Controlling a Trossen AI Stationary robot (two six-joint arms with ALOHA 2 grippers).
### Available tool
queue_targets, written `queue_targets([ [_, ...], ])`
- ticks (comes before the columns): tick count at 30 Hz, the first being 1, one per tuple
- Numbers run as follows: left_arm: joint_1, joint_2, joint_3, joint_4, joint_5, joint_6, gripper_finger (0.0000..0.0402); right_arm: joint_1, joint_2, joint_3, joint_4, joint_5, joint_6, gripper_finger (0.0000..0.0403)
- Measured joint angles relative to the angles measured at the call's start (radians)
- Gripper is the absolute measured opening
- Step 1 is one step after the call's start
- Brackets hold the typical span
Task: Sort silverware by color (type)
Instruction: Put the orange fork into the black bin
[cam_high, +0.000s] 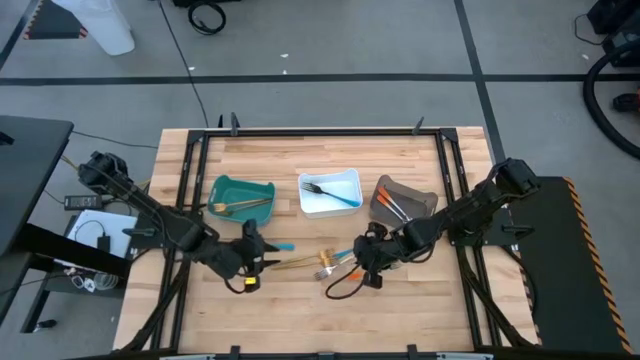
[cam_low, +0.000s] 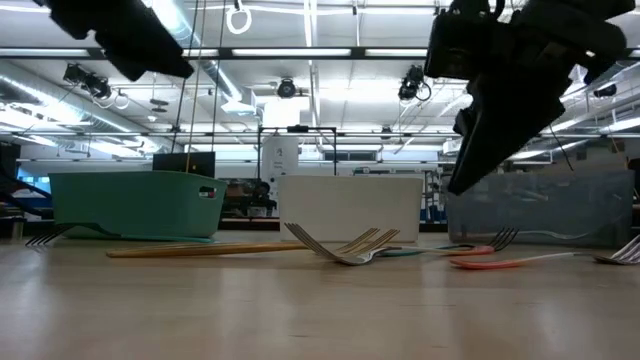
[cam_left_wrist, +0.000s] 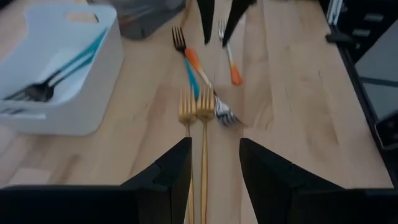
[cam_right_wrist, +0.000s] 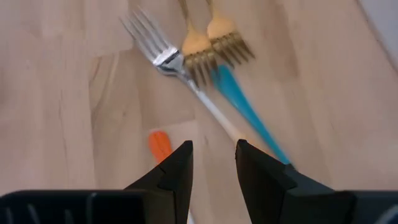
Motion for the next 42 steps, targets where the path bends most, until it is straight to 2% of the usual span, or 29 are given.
queue_targets([
  [4, -0.026, 0.0, 0.0, -0.027, -0.002, -0.042, 0.0144, 0.015, 0.0, 0.0, -0.082, -0.075, -0.036, 0.0127],
  [11, -0.052, 0.0, 0.0, -0.03, -0.001, -0.052, 0.0144, 0.057, 0.0, 0.0, -0.23, -0.127, -0.066, 0.0127],
  [23, -0.052, 0.0, 0.0, -0.028, -0.064, -0.052, 0.0144, 0.114, 0.0, -0.07, -0.169, -0.068, -0.039, 0.0127],
  [29, -0.057, 0.0, 0.0, -0.026, -0.111, -0.077, 0.0144, 0.119, 0.0, -0.126, -0.046, -0.044, -0.035, 0.0127],
  [35, -0.104, 0.001, 0.0, 0.031, -0.195, -0.039, 0.0144, 0.128, 0.0, -0.168, -0.002, -0.009, -0.026, 0.0126],
  [39, -0.136, 0.023, 0.0, 0.112, -0.249, 0.016, 0.0144, 0.138, -0.001, -0.183, 0.011, 0.011, -0.032, 0.0115],
  [42, -0.15, 0.049, -0.001, 0.135, -0.265, 0.035, 0.0144, 0.14, -0.003, -0.193, 0.019, 0.01, -0.034, 0.0091],
])
